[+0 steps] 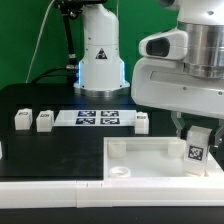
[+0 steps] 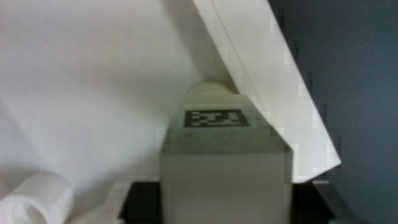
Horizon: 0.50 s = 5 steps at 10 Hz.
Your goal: Assemble one leg
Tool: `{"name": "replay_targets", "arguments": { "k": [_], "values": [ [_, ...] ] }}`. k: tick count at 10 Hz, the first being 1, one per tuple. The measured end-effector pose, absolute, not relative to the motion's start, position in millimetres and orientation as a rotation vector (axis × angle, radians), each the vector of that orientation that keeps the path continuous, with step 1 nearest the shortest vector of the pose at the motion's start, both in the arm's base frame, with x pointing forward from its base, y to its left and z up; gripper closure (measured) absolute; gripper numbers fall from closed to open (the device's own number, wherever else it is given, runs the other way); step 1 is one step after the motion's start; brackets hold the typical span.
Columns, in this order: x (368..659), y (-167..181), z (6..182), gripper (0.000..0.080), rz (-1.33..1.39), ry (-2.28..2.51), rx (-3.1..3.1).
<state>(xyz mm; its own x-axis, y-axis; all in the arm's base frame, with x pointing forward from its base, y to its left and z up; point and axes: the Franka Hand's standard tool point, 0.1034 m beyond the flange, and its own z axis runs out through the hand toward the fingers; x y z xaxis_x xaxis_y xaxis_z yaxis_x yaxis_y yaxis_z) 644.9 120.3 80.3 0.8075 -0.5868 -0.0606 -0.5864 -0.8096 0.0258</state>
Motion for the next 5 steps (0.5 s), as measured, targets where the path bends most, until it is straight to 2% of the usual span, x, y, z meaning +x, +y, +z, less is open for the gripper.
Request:
{"name": "replay_targets", "arguments": {
  "k": [5],
  "values": [
    [645.3, 118.7, 80.0, 0.0506, -0.109, -1.584, 2.700]
  ]
}}
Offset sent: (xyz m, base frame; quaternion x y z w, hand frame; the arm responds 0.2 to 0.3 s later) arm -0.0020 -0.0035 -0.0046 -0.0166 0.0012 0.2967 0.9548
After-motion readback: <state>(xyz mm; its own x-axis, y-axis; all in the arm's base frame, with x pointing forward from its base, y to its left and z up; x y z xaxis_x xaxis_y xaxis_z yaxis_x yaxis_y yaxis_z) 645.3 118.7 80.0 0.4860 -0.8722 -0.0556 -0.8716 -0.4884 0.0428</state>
